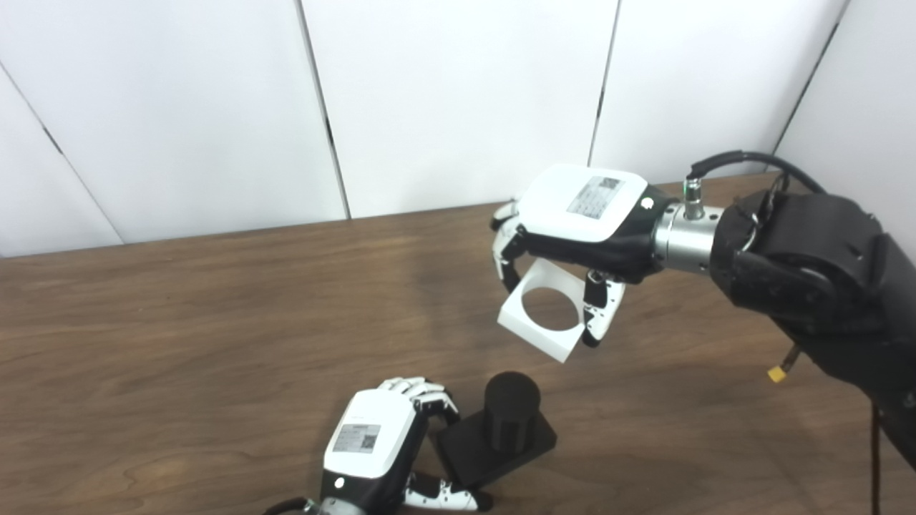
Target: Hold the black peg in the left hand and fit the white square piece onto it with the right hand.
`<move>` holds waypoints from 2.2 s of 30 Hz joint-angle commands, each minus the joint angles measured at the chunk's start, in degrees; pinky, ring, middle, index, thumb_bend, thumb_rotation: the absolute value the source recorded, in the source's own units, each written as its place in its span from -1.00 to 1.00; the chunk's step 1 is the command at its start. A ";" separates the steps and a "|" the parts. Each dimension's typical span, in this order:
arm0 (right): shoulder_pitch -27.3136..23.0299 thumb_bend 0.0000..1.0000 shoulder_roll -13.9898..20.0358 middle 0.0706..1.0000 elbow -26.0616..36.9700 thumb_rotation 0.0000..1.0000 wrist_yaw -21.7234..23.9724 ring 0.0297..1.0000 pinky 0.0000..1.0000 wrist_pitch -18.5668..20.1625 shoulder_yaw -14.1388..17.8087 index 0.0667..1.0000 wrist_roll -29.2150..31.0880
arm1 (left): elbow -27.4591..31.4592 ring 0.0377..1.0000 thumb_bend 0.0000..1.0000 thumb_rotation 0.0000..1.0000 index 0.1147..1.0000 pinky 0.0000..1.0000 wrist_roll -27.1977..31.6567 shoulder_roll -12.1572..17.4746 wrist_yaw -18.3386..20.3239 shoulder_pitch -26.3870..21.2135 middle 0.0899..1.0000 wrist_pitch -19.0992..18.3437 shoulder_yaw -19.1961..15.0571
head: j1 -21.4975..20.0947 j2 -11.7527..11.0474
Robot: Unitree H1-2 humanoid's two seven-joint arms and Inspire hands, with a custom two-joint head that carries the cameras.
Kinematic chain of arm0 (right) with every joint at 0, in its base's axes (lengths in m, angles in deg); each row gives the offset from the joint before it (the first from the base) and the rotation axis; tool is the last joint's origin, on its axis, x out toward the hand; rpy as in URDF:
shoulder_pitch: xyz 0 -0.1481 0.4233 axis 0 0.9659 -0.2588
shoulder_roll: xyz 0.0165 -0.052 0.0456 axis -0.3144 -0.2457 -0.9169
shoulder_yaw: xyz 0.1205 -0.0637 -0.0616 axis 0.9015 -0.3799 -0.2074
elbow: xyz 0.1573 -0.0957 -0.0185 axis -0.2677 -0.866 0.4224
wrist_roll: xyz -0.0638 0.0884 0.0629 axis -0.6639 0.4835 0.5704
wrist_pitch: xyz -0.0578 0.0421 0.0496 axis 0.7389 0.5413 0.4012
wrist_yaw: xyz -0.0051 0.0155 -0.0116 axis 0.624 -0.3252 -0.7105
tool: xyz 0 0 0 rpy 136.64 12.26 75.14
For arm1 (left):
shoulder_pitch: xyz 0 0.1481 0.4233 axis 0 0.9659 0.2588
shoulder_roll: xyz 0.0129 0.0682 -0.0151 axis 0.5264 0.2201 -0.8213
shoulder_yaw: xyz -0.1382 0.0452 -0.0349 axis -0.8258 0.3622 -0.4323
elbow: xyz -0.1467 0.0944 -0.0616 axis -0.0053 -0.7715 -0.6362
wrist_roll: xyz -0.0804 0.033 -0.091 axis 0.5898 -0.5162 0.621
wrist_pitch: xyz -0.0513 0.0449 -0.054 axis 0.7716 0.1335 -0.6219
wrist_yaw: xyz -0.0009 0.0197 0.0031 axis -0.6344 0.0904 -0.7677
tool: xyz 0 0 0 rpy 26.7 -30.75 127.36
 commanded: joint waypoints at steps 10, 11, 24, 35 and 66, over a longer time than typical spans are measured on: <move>-0.15 0.05 -1.75 0.41 2.87 -0.73 2.85 0.68 0.65 -0.26 0.89 -0.11 0.32 | -2.66 0.60 0.04 -0.90 -0.16 0.66 -3.11 -0.33 2.60 0.22 0.43 -1.84 1.80 | 0.05 1.74; 0.12 0.05 -1.86 0.41 2.79 -0.73 2.93 0.68 0.63 -0.50 0.84 -0.11 0.30 | -2.62 0.59 0.04 -0.90 -0.16 0.65 -3.12 -0.32 2.61 0.21 0.42 -1.84 1.80 | 0.05 1.74; 2.93 0.05 -3.38 0.41 1.68 -0.74 3.59 0.69 0.65 -0.47 -0.17 -0.11 0.20 | -1.39 0.61 0.04 -0.90 -0.16 0.68 -2.98 -0.35 4.41 -0.05 0.44 -2.44 1.86 | 0.13 3.43; 4.17 0.05 -6.16 0.42 0.71 -0.74 2.36 0.70 0.64 0.05 0.36 -0.11 0.10 | -0.78 0.61 0.04 -0.90 -0.16 0.67 -3.22 -0.52 5.23 -0.08 0.44 -2.77 1.81 | 0.52 4.28; 10.19 0.05 -9.00 0.45 -1.90 -0.74 -0.87 0.72 0.69 -1.79 -0.63 -0.11 -2.33 | 0.84 0.61 0.04 -0.90 -0.16 0.68 -4.30 -1.25 6.82 0.93 0.44 -3.65 2.29 | 1.92 3.23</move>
